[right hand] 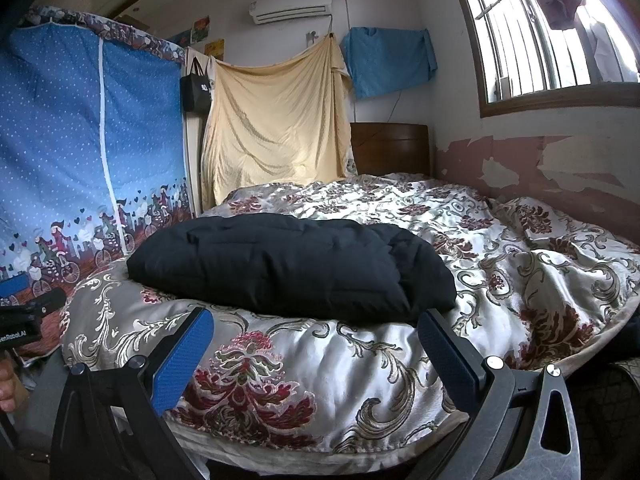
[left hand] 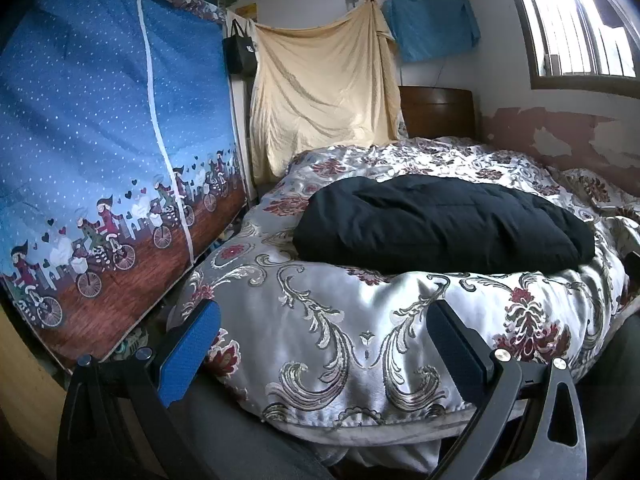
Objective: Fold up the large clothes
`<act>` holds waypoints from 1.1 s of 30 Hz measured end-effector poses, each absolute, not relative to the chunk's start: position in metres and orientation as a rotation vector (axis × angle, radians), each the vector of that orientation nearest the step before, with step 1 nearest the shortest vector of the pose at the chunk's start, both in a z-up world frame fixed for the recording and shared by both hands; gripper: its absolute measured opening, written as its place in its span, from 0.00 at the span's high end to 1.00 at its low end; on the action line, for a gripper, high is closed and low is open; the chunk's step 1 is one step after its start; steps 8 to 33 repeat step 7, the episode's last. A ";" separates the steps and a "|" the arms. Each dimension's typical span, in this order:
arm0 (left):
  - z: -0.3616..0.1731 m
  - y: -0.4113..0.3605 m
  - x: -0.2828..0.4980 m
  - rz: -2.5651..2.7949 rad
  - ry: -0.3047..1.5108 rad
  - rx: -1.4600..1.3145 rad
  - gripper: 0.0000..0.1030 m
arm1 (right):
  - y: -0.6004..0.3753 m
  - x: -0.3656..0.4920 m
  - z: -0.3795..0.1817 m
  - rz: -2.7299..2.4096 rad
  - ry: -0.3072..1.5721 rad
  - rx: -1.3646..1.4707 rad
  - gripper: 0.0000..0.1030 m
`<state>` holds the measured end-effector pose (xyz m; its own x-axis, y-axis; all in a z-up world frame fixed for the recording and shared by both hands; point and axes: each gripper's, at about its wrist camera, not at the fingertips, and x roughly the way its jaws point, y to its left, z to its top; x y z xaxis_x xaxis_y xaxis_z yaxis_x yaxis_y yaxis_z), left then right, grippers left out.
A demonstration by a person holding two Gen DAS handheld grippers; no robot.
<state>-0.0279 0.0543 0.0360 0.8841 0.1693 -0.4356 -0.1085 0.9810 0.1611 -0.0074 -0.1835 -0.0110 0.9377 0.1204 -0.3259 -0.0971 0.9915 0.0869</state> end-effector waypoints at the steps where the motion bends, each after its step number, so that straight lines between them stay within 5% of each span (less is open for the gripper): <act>1: 0.036 0.054 -0.027 0.143 0.466 0.134 0.02 | -0.183 -0.008 -0.011 0.112 0.337 0.070 0.00; 33: 0.035 0.053 -0.022 0.145 0.492 0.124 0.02 | -0.183 -0.008 -0.011 0.111 0.337 0.071 0.00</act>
